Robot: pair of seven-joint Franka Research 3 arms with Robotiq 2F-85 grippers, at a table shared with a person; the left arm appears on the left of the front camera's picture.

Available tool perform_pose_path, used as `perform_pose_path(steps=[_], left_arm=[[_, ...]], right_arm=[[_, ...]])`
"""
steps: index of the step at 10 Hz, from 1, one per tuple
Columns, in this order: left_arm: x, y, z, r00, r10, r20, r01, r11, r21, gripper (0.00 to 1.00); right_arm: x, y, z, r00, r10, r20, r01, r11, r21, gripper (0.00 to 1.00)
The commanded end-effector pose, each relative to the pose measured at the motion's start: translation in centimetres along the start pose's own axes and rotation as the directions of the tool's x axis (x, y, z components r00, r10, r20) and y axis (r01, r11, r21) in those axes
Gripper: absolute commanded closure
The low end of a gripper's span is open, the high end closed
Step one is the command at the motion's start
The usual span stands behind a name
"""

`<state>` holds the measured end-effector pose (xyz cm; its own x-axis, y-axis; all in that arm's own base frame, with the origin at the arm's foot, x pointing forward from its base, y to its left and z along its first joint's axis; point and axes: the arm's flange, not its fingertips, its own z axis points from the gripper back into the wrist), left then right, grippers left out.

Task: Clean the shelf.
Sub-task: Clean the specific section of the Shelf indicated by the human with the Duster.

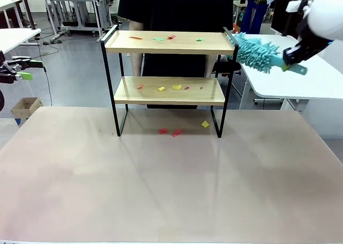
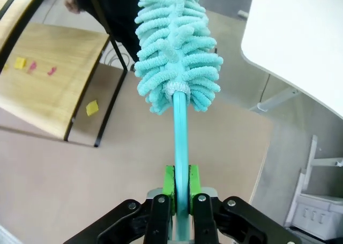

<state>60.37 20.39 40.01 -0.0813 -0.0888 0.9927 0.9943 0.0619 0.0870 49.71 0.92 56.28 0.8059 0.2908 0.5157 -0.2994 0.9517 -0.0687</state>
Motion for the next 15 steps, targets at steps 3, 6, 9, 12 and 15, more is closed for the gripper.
perform_pose_path(steps=[3,6,9,12,15], left_arm=[[0.2,-0.1,0.0,1.0,-0.015,0.003,0.015,1.0,-0.002,0.0],[0.2,-0.1,0.0,1.0,-0.015,0.003,0.015,1.0,-0.002,0.0],[0.2,-0.1,0.0,1.0,-0.015,0.003,0.015,1.0,-0.002,0.0],[0.2,-0.1,0.0,1.0,-0.015,0.003,0.015,1.0,-0.002,0.0],[0.2,-0.1,0.0,1.0,-0.015,0.003,0.015,1.0,-0.002,0.0]], right_arm=[[-5.7,-4.1,7.8,0.963,0.226,-0.149,-0.224,0.974,0.031,0.87],[-10.2,-5.7,13.2,0.867,0.365,-0.34,-0.356,0.93,0.093,0.87],[-14.0,-4.9,14.8,0.718,0.554,-0.422,-0.447,0.831,0.33,0.87],[-16.3,-0.7,12.8,0.626,0.691,-0.362,-0.477,0.707,0.523,0.87],[-17.3,3.3,9.6,0.525,0.789,-0.318,-0.499,0.589,0.636,0.87]])
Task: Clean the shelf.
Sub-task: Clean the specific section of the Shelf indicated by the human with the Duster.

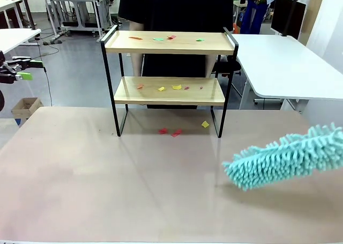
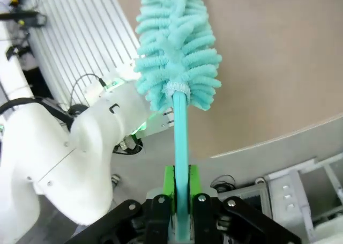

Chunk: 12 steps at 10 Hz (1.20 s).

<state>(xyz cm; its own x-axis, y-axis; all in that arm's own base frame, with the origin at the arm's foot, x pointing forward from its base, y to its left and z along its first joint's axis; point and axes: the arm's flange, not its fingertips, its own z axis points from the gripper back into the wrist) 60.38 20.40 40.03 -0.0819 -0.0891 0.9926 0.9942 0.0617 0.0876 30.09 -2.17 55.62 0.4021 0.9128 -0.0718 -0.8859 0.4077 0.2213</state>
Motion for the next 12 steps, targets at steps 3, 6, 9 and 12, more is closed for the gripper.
perform_pose_path(steps=[3,6,9,12], left_arm=[[0.15,-0.09,-0.03,1.0,-0.015,0.003,0.015,1.0,-0.002,0.0],[0.15,-0.09,-0.03,1.0,-0.015,0.003,0.015,1.0,-0.002,0.0],[0.15,-0.09,-0.03,1.0,-0.015,0.003,0.015,1.0,-0.002,0.0],[0.15,-0.09,-0.03,1.0,-0.015,0.003,0.015,1.0,-0.002,0.0]], right_arm=[[1.58,-0.11,-1.12,0.989,0.113,0.09,-0.116,0.993,0.026,0.87],[1.51,0.54,-1.73,0.997,0.073,-0.013,-0.072,0.997,0.039,0.87],[1.51,0.54,-1.73,0.997,0.073,-0.013,-0.072,0.997,0.039,0.87],[1.51,0.54,-1.73,0.997,0.073,-0.013,-0.072,0.997,0.039,0.87]])
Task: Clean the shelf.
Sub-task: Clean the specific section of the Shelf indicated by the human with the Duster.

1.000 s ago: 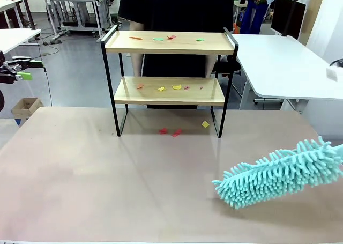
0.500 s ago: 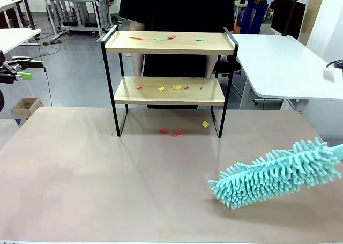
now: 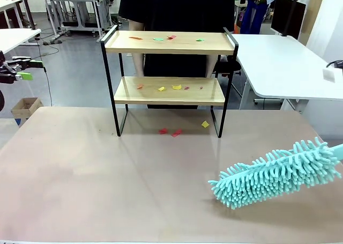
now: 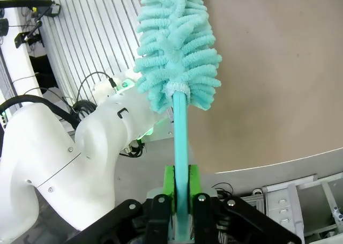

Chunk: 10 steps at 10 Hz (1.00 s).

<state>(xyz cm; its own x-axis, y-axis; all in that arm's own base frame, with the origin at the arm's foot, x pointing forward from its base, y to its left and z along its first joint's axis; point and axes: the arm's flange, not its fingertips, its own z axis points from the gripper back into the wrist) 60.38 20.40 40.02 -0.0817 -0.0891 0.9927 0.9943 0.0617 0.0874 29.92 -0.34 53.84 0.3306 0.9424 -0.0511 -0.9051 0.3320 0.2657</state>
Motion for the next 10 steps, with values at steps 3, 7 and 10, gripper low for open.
perform_pose_path(steps=[3,7,10], left_arm=[[0.16,-0.09,-0.03,1.0,-0.015,0.003,0.015,1.0,-0.002,0.0],[0.16,-0.09,-0.03,1.0,-0.015,0.003,0.015,1.0,-0.002,0.0],[0.16,-0.09,-0.03,1.0,-0.015,0.003,0.015,1.0,-0.002,0.0]], right_arm=[[-0.22,0.05,0.09,1.0,-0.008,-0.016,0.008,1.0,-0.001,0.87],[-0.22,0.05,0.09,1.0,-0.008,-0.016,0.008,1.0,-0.001,0.87],[-0.22,0.05,0.09,1.0,-0.008,-0.016,0.008,1.0,-0.001,0.87]])
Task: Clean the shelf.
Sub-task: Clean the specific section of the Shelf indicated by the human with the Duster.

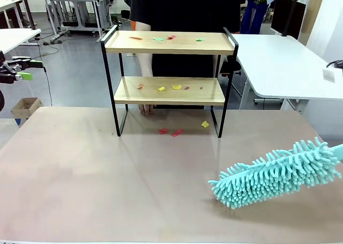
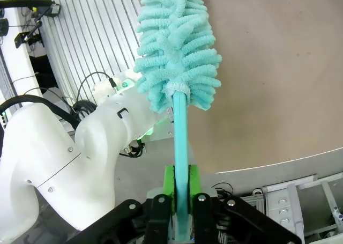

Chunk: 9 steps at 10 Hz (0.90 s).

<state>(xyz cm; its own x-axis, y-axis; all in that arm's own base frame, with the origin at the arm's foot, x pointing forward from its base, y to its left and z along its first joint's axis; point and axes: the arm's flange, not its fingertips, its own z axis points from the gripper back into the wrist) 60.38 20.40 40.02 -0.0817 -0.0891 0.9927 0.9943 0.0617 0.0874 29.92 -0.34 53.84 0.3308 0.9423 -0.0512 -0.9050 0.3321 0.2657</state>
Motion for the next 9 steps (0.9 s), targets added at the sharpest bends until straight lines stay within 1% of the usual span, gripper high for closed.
perform_pose_path(steps=[1,8,9], left_arm=[[0.16,-0.09,-0.03,1.0,-0.015,0.003,0.015,1.0,-0.002,0.0],[0.16,-0.09,-0.03,1.0,-0.015,0.003,0.015,1.0,-0.002,0.0],[0.16,-0.09,-0.03,1.0,-0.015,0.003,0.015,1.0,-0.002,0.0]], right_arm=[[-0.21,0.06,0.09,1.0,-0.008,-0.016,0.008,1.0,-0.001,0.87],[-0.21,0.06,0.09,1.0,-0.008,-0.016,0.008,1.0,-0.001,0.87],[0.0,0.0,0.0,1.0,0.0,0.0,0.0,1.0,0.0,0.87]])
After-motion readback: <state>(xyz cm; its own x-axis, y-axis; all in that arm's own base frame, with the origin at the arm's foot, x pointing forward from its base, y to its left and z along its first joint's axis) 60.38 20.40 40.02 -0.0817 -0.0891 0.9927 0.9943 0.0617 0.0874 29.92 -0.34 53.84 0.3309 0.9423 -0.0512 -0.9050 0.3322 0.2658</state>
